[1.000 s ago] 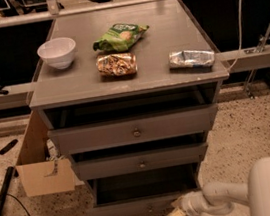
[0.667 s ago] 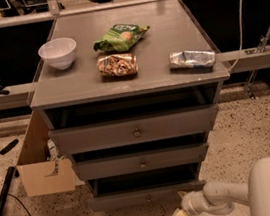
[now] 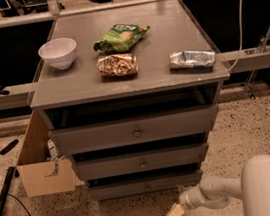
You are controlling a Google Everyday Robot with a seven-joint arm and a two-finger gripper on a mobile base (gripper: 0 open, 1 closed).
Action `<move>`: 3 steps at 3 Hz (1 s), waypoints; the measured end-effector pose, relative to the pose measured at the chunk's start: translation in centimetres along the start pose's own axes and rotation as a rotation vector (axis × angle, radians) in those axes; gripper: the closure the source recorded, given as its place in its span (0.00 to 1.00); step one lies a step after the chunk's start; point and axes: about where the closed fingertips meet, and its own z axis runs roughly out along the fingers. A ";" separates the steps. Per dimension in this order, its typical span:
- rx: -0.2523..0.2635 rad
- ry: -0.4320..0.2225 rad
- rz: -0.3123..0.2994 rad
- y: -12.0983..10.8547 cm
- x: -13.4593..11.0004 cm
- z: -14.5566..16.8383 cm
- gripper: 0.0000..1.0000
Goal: Close bottom drawer
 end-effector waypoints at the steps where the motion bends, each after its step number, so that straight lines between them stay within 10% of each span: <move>1: 0.033 -0.034 -0.025 -3.0 -4.1 0.7 0.00; 3: 0.035 -0.037 -0.025 -2.7 -4.0 0.6 0.00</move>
Offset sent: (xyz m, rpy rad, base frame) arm 0.2109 0.0402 0.0461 -0.0046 -0.2035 -0.0586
